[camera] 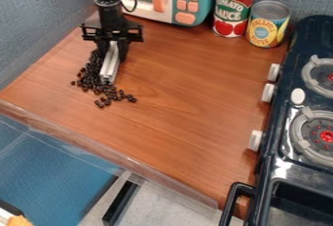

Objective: Sweep into pile

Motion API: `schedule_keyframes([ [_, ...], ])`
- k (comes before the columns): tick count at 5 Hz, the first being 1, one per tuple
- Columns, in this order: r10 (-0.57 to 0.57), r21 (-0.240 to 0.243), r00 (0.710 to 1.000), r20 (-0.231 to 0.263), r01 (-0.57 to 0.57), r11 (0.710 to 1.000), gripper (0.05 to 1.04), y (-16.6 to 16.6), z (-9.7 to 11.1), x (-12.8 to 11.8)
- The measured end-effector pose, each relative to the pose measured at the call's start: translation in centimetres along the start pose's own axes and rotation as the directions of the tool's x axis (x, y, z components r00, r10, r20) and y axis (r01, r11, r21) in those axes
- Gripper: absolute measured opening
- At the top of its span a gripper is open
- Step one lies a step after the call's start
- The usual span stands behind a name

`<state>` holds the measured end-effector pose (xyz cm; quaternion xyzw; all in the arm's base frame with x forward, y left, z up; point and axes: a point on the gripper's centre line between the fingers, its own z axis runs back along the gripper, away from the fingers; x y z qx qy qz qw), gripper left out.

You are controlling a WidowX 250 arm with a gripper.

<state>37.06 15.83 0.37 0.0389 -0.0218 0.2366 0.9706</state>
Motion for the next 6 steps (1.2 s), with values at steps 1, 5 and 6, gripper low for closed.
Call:
schedule_keyframes([
  [1,0.047,-0.009,0.999,-0.009,-0.047,0.999,0.405,1.7,-0.1,0.2],
  [5,-0.015,-0.268,0.994,-0.11,-0.015,0.963,0.405,-5.9,6.7,-4.7],
  [6,-0.209,-0.18,0.976,-0.058,0.195,0.964,0.405,-9.3,5.4,-9.1],
])
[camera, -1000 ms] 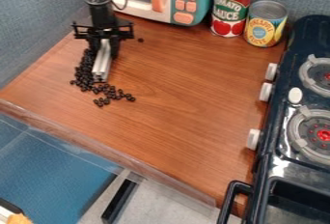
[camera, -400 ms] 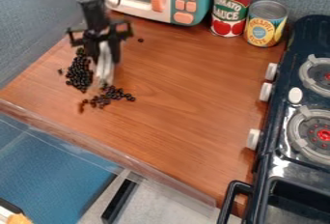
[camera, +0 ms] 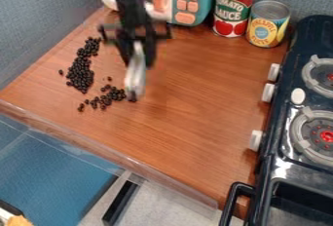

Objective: Sweep into pile

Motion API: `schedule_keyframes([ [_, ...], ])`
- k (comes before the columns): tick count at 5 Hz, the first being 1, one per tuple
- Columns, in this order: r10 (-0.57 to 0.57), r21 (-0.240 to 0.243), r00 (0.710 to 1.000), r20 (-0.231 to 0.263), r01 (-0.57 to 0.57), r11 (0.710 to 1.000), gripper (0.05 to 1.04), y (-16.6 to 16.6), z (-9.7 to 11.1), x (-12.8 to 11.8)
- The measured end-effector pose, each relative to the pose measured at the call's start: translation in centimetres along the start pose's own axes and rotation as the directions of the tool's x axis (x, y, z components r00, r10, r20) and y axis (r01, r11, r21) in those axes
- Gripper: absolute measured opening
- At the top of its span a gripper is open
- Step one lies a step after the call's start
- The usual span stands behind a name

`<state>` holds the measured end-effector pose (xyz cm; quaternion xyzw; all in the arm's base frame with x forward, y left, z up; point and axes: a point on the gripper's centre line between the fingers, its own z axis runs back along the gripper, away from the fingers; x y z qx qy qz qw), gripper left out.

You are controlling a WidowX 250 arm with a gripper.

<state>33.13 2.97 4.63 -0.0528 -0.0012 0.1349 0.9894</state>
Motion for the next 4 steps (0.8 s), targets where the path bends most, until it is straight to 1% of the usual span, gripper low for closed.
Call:
schedule_keyframes([
  [1,-0.141,0.134,0.99,0.028,0.136,0.982,0.405,-1.3,-3.5,-2.6],
  [2,-0.207,0.183,0.975,0.077,0.19,0.964,0.404,-2.4,-4.1,-2.0],
  [3,-0.214,0.191,0.973,0.081,0.196,0.962,0.404,-2.4,-4.1,-0.9],
  [4,-0.219,0.184,0.973,0.075,0.203,0.962,0.404,-1.2,-4.1,-0.1],
])
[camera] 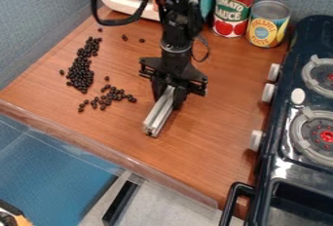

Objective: Sweep into pile

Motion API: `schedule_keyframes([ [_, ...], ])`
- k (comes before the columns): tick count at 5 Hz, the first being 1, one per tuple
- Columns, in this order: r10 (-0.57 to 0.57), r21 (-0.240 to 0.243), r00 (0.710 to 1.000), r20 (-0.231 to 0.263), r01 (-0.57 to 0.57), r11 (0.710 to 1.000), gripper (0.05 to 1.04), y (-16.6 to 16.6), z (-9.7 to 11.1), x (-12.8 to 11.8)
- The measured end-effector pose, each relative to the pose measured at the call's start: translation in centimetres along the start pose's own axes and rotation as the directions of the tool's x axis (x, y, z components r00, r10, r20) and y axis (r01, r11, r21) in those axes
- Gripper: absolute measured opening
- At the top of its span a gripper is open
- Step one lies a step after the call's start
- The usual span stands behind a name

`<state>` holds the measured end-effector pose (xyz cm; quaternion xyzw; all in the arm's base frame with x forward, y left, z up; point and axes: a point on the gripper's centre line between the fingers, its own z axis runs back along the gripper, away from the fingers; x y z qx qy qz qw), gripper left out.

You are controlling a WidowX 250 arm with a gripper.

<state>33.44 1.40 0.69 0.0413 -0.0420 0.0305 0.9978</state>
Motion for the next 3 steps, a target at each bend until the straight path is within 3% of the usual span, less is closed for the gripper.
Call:
schedule_keyframes([
  [2,-0.008,-0.017,0.999,-0.048,0.008,1.0,0.404,4.7,-0.4,0.6],
  [3,-0.012,-0.015,0.999,-0.048,0.011,1.0,0.404,6.3,-0.5,0.3],
])
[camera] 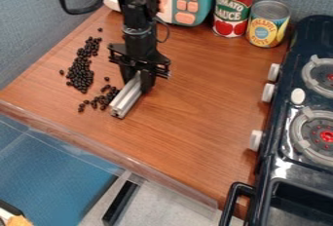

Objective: Sweep into pile

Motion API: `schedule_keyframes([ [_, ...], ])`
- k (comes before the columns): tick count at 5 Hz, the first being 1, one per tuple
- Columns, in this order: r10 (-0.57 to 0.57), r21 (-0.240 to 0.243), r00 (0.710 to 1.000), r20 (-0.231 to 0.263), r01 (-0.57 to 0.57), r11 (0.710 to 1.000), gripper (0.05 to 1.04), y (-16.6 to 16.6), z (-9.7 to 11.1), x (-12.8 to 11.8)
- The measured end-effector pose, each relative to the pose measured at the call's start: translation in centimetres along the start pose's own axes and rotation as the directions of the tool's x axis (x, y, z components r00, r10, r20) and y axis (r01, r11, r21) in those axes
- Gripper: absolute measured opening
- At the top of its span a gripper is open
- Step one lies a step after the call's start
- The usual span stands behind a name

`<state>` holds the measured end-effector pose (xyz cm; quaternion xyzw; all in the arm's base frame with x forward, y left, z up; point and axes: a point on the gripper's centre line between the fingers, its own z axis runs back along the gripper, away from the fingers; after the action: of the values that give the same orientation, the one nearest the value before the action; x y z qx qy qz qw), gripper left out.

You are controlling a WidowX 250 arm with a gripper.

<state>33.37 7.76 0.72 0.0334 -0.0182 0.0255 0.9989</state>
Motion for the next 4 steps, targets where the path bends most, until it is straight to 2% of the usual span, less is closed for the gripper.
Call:
schedule_keyframes([
  [1,-0.021,0.011,1.0,0.003,0.021,1.0,0.404,1.0,-0.2,-0.2],
  [2,-0.004,0.059,1.0,0.013,0.003,0.998,0.404,4.1,-0.5,-0.7],
  [3,0.003,0.083,1.0,0.021,-0.005,0.996,0.404,6.0,-0.6,-0.9],
  [4,0.026,0.096,0.999,0.022,-0.028,0.995,0.404,7.4,-0.7,-0.2],
])
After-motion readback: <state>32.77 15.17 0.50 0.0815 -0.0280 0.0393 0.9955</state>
